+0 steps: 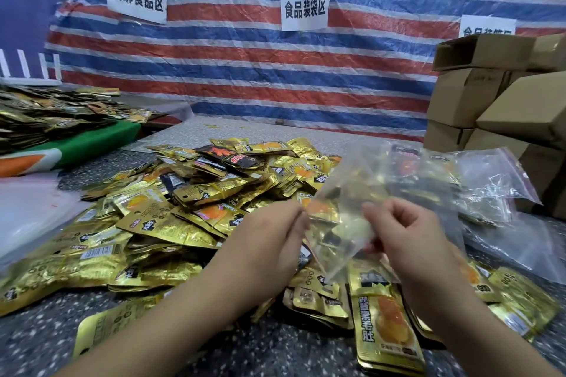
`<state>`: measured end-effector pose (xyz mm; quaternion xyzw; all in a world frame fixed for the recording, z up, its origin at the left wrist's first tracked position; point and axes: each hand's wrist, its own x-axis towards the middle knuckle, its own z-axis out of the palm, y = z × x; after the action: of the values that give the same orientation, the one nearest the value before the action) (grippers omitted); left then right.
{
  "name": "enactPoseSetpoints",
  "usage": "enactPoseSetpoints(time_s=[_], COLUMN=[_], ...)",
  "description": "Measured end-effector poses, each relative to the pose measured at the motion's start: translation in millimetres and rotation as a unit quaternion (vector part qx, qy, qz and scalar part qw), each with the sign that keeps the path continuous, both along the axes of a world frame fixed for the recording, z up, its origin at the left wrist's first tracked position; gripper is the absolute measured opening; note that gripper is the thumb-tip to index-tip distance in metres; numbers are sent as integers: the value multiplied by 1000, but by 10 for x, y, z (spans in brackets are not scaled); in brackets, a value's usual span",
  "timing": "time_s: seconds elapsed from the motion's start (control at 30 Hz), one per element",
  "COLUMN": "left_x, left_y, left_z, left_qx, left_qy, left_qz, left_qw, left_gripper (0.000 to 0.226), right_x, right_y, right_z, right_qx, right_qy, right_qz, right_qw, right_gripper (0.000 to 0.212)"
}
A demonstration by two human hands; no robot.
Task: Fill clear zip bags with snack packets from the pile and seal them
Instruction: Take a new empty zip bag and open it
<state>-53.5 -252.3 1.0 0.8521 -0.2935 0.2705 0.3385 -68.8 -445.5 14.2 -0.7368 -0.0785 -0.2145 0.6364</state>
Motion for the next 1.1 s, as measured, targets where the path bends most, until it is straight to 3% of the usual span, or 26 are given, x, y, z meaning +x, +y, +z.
enactPoseSetpoints(time_s=[0.13, 0.2, 0.27, 0.37, 0.47, 0.57, 0.63, 0.77, 0.87, 0.97, 1.1], left_x=[74, 48, -55, -219, -323, -327, -268, -182, -134, -91, 15], left_y=[54, 32, -4, -41, -136, -199, -176, -66, -29, -19, 63], left_z=[-25, -33, 11, 67, 29, -13, -20, 49, 52, 43, 36], left_qx=[-32, -48, -44, 34, 110, 143, 130, 97, 46, 5, -51], left_qy=[30, 17, -32, -111, -107, -102, -99, -130, -140, -123, -54], left_qz=[45, 45, 36, -43, -84, -63, -44, -15, -19, -28, 1], left_qw=[998, 998, 998, 992, 985, 982, 985, 987, 989, 992, 997], left_gripper=[26, 18, 30, 37, 55, 37, 19, 35, 51, 51, 50], right_x=[19, 28, 29, 21, 29, 44, 62, 144, 207, 211, 171], right_y=[-94, -65, -10, 61, 88, 93, 41, -192, -343, -359, -300], right_z=[23, -5, -27, -37, -49, -58, -50, 7, 51, 73, 66], right_qx=[-39, -56, -71, -57, -53, -9, 17, -27, -48, -70, -150], right_qy=[-59, -63, -56, -46, -50, -19, 3, 22, 40, 53, 73], right_qz=[-76, -74, -64, -62, -71, -47, -55, -134, -169, -155, -92], right_qw=[995, 994, 994, 995, 995, 999, 998, 990, 984, 984, 982], right_gripper=[31, 29, 33, 35, 30, 27, 29, 40, 36, 15, 24])
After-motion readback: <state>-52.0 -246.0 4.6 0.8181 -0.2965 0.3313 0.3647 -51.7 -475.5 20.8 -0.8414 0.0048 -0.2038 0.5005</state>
